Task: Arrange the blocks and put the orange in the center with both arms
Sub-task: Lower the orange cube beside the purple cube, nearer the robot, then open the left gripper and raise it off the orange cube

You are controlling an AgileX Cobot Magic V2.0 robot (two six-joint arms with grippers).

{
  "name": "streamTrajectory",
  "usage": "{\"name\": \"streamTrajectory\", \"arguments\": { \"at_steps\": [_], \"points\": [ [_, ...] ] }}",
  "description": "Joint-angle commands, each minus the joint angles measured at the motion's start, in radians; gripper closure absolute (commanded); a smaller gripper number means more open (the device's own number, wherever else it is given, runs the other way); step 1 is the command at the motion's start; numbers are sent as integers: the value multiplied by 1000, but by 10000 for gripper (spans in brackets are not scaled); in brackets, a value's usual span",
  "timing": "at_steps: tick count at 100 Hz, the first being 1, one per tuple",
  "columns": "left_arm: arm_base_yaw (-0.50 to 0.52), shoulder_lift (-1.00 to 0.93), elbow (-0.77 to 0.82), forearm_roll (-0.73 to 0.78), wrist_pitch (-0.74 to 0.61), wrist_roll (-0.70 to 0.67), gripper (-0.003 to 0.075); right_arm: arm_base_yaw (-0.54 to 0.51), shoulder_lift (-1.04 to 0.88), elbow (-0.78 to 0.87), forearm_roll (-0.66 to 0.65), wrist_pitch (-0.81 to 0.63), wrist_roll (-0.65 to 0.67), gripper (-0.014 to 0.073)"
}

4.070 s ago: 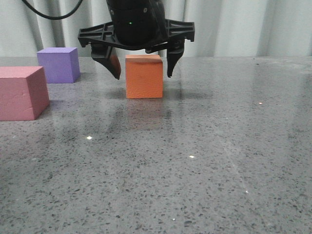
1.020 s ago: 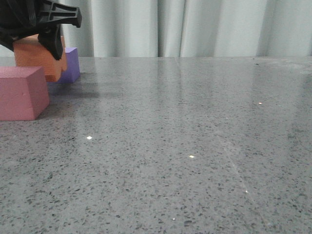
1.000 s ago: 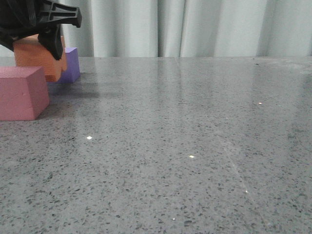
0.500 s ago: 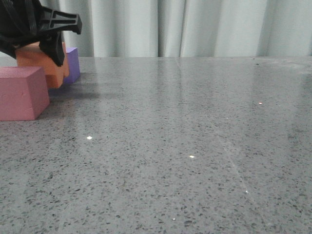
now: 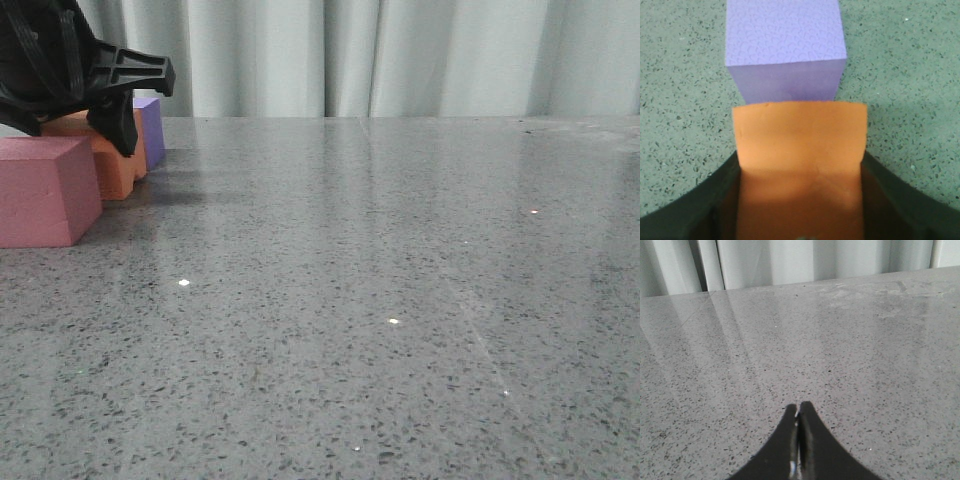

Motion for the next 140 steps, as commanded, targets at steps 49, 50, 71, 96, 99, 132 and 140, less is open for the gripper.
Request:
{"name": "streamTrajectory", "arguments": {
  "at_steps": [49,50,71,96,99,132,140],
  "points": [
    [2,-24,-25,30,-29,21,316,-5,-25,-13,1,-86,-7,661],
    [2,-24,-25,30,-29,21,315,-5,-25,-13,1,-86,-7,661],
    [2,-24,-25,38,-19,21,309,-5,-25,-13,1,-86,-7,661],
    [2,-24,-25,81,48,21,311,-5,-25,-13,1,-86,-7,661],
    [2,-24,-25,81,48,21,311,-5,-25,-13,1,-86,-7,661],
    [-2,-24,-25,71,54,21,302,-5,-25,-13,1,-86,-7,661],
    [-4,-24,-25,71,33,21,232,-5,-25,-13,1,-86,-7,661]
  ]
}}
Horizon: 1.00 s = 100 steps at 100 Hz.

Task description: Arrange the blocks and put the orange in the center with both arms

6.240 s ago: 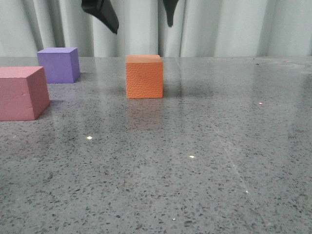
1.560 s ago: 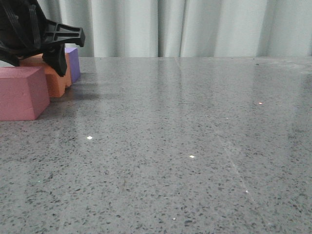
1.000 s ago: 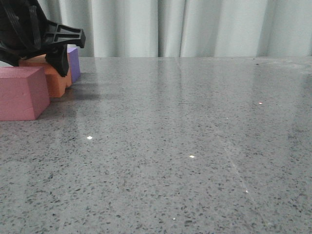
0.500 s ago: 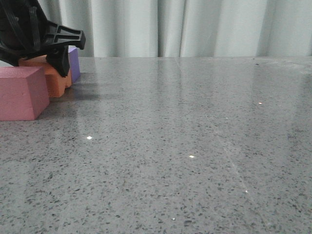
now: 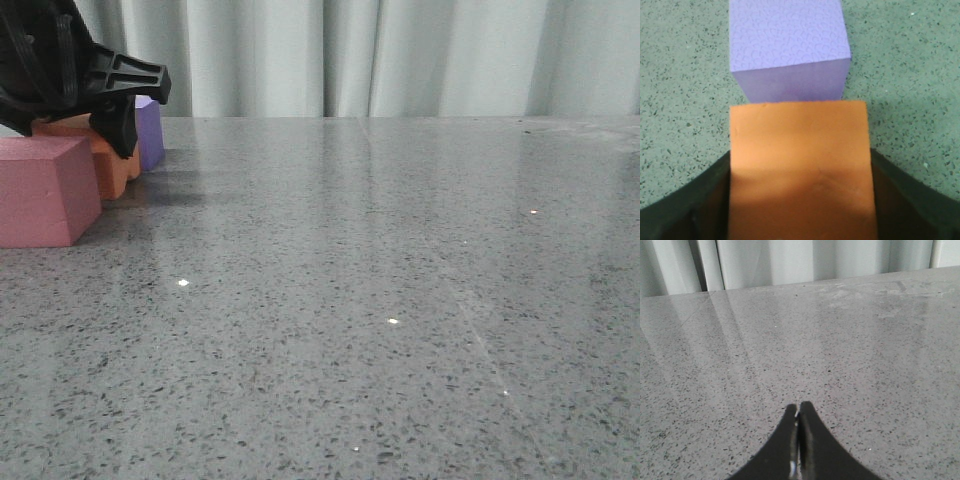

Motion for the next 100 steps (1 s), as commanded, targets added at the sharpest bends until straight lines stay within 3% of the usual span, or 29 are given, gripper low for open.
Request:
{"name": "streamTrajectory", "arguments": {
  "at_steps": [1,12,19,58,100],
  "points": [
    [-5,-29,-23,20,1,3,223,-5,-25,-13,1,-86,-7,661],
    [-8,-29,-26,2,-1,3,77,-5,-25,-13,1,-86,-7,661],
    [-8,-29,-26,-3,-1,3,42,-5,-25,-13,1,-86,-7,661],
    [-8,-112,-43,-18,-14,8,47,-5,-25,-13,1,-86,-7,661],
    [-8,-468,-1,-81,44,135,62,-5,-25,-13,1,-86,-7,661]
  ]
}}
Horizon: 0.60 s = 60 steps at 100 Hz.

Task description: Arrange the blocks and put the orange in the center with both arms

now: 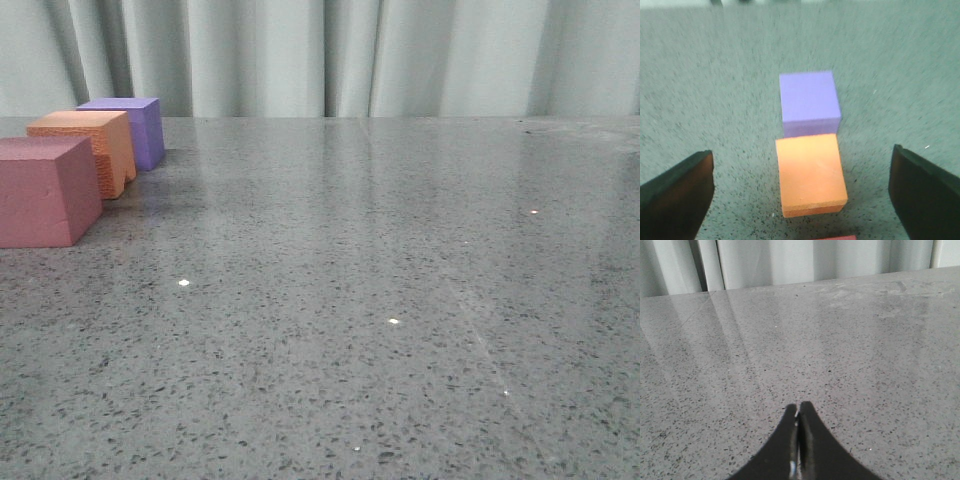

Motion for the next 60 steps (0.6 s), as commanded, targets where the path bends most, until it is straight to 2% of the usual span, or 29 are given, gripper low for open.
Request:
{"name": "streamTrajectory", "arguments": {
  "at_steps": [1,7,14,29,34,35,36,60],
  "points": [
    [-8,-112,3,14,-43,11,71,-5,-25,-13,1,-86,-7,661],
    [-8,-167,41,22,-49,11,122,-5,-25,-13,1,-86,-7,661],
    [-8,-235,91,38,-56,11,228,-5,-25,-13,1,-86,-7,661],
    [-8,-395,212,68,-88,11,591,-5,-25,-13,1,-86,-7,661],
    [-8,-437,247,84,-92,11,697,-5,-25,-13,1,-86,-7,661],
    [-8,-437,252,84,-92,11,697,-5,-25,-13,1,-86,-7,661],
    [-8,-457,262,86,-92,11,738,-5,-25,-13,1,-86,-7,661],
    [-8,-653,406,91,-93,12,739,-5,-25,-13,1,-86,-7,661]
  ]
}}
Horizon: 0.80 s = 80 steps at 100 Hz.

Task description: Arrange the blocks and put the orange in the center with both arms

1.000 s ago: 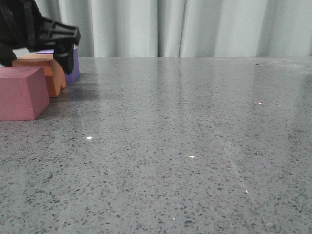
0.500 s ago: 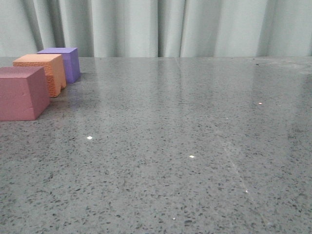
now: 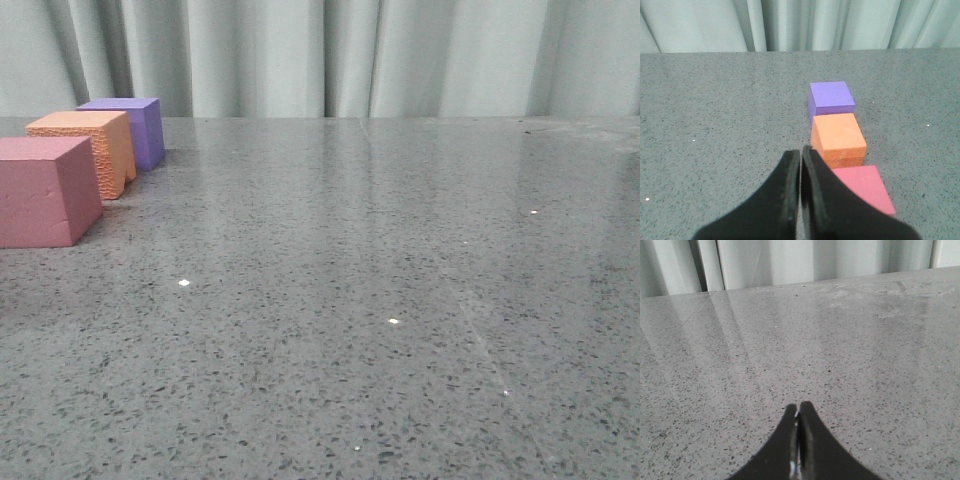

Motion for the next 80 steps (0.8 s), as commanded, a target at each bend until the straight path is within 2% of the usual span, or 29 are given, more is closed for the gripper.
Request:
{"name": "streamTrajectory", "arguments": {
  "at_steps": [1,25,38,80],
  "points": [
    [-8,-64,25,28,-65,3,739,-5,-25,-13,1,-86,-7,661],
    [-8,-181,109,-1,-37,3,739,-5,-25,-13,1,-86,-7,661],
    [-8,-182,109,-1,12,3,739,-5,-25,-13,1,-86,-7,661],
    [-8,-182,111,8,8,3,739,-5,-25,-13,1,-86,-7,661]
  ]
}}
